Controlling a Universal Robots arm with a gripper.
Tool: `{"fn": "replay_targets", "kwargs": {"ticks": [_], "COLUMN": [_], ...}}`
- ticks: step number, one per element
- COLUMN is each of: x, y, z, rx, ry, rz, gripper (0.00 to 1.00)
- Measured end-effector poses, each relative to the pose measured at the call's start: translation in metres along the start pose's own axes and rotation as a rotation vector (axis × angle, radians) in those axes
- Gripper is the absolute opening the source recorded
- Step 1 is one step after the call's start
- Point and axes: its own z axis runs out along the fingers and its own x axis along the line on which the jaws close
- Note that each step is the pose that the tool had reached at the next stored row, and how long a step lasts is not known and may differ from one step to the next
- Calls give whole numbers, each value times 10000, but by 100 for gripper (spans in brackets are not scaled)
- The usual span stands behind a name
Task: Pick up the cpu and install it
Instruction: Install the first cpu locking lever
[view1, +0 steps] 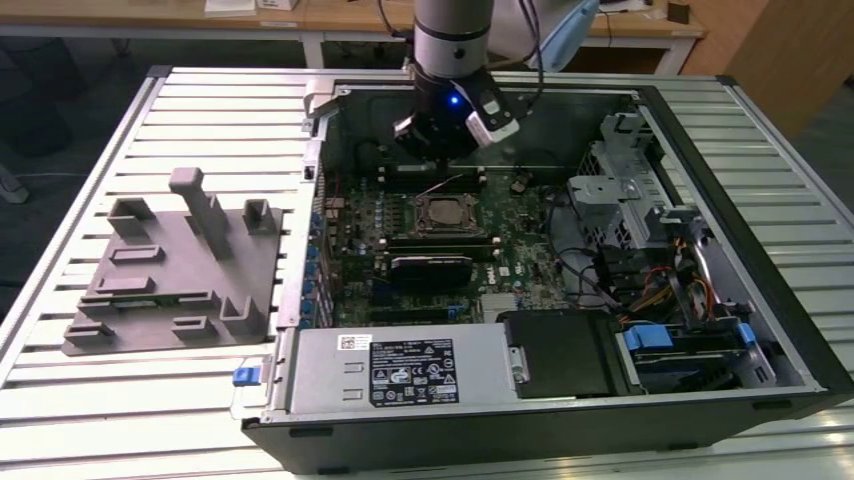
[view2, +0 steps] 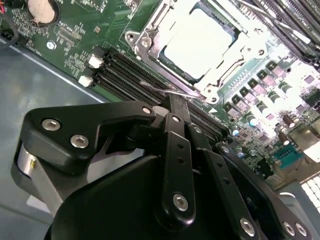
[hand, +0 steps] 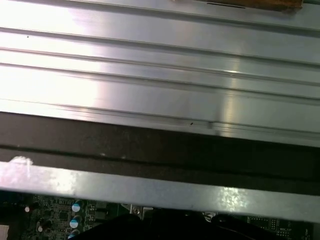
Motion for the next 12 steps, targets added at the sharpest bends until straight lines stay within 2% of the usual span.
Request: {"fn": "replay_targets", "kwargs": {"ticks": [5,6,12], "x": [-37,-78,-133], "y": [1,3,-1], "z": [24,44,91], "rx": [18,18,18], "ry": [2,3,4], "rz": [-29,-48,-57], "gripper": [11,11,11]}}
